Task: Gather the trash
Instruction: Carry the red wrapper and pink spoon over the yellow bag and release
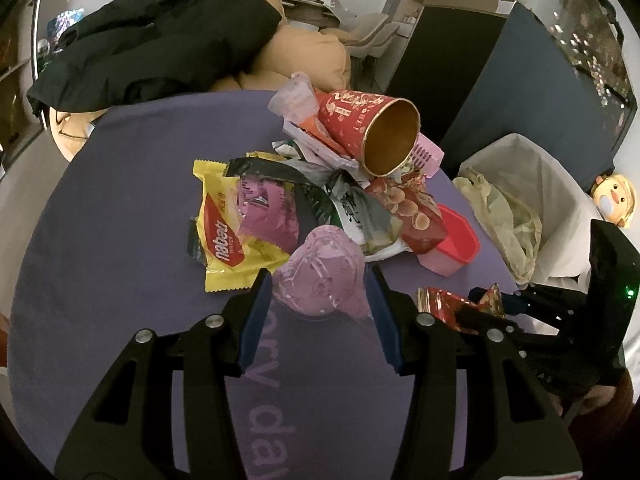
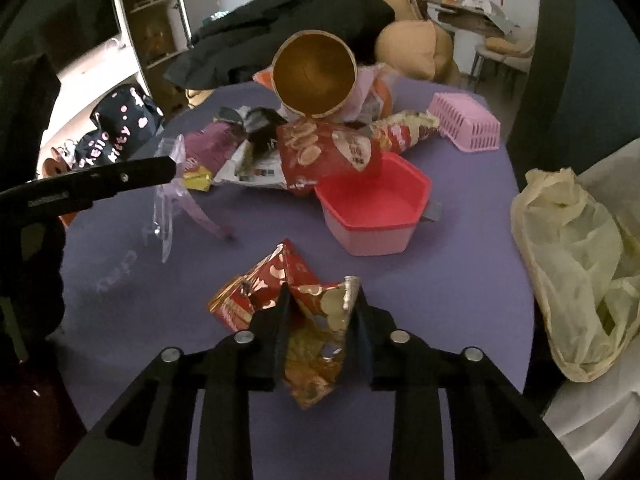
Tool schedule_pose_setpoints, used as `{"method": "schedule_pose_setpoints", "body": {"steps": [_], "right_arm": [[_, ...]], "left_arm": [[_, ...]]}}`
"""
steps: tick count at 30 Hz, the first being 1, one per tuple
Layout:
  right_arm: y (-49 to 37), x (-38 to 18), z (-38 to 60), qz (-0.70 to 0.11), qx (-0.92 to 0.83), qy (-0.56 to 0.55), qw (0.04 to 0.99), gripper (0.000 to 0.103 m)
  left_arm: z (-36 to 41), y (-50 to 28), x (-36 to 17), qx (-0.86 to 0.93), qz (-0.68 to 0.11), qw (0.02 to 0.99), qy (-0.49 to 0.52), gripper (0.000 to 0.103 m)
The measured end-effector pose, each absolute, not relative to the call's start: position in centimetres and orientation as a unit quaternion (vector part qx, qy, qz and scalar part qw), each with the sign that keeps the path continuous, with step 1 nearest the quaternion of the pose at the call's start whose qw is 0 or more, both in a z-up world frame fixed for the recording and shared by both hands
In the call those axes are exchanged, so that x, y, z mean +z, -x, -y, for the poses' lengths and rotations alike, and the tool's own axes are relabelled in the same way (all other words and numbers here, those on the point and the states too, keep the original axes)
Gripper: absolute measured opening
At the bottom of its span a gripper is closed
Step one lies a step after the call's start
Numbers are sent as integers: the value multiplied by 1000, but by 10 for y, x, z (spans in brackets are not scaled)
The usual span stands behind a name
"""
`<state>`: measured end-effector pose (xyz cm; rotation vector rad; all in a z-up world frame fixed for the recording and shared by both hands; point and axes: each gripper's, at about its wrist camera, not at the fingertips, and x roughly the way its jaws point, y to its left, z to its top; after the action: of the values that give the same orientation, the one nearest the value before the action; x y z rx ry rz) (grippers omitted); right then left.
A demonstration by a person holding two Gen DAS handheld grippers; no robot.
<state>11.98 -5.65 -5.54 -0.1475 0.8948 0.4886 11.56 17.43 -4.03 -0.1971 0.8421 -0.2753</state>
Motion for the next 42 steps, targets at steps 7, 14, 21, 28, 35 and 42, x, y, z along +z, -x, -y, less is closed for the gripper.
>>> {"method": "schedule_pose_setpoints", "body": {"steps": [7, 14, 21, 28, 35, 42], "right_arm": [[-102, -15, 73, -372, 218, 87, 898, 25], [-107, 32, 134, -313, 139, 63, 937, 25], [-109, 66, 208, -266, 55, 35, 962, 25], [-118, 78, 267, -235, -30, 43, 971, 25], [-128, 75, 319, -236, -74, 17, 969, 25], [-131, 66, 343, -236, -81, -22, 968, 26]], "left_arm": [[-162, -110, -18, -146, -374, 913, 73, 46], [-123, -115, 20, -177, -337, 924, 30, 46], [-49, -146, 48, -228, -306, 924, -26, 46], [25, -201, 61, -314, -296, 901, -32, 46], [114, -254, 29, -352, -354, 864, -60, 46], [166, -278, -29, -405, -450, 795, -43, 47]]}}
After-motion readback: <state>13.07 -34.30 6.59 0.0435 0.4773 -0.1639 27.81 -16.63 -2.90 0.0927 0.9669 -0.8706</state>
